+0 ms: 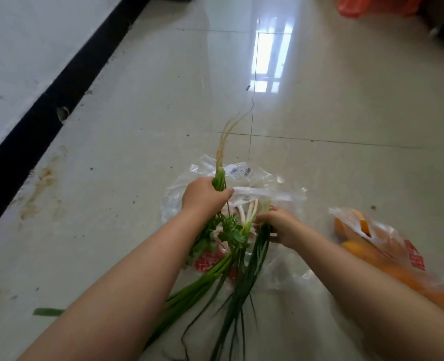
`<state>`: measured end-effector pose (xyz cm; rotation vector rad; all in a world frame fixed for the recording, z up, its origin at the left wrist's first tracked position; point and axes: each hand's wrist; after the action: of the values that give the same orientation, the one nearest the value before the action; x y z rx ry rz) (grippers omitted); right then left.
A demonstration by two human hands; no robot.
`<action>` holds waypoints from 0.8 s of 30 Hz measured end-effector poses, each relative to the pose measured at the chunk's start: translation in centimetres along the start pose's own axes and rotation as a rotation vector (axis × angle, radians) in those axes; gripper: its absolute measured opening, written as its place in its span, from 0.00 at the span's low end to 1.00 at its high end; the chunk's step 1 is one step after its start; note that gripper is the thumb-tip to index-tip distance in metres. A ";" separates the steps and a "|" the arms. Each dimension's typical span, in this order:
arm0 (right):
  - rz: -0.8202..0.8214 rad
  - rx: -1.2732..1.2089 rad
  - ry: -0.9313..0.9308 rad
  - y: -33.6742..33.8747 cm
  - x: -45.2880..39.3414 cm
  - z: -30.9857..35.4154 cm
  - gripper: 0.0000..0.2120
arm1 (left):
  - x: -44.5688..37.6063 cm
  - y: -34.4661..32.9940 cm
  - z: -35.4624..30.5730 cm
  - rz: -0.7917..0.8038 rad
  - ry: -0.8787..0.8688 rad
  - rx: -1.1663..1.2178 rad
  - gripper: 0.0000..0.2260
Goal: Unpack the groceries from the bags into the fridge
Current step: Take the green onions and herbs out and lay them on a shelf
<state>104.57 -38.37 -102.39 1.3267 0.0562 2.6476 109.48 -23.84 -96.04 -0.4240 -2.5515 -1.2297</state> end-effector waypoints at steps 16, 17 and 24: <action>-0.058 0.210 0.021 -3.2 0.2 -1.4 0.14 | 0.3 1.3 2.0 0.036 0.008 -0.011 0.11; 0.035 0.241 0.007 -3.0 1.0 -1.8 0.11 | 0.3 1.3 1.9 0.024 0.027 0.028 0.09; 0.397 0.460 -0.128 -0.4 5.3 -2.8 0.10 | 0.9 1.6 1.3 0.011 0.069 0.145 0.20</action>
<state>99.28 -36.94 -99.89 1.8099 0.4545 2.9846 109.07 -21.71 -95.38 -0.3575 -2.5547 -1.0288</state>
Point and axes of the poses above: each hand's wrist, its own x-axis away from the middle knuckle, its own y-axis out of the back of the hand, z = x × y, and after that the axes turned 1 degree about -z, right-handed
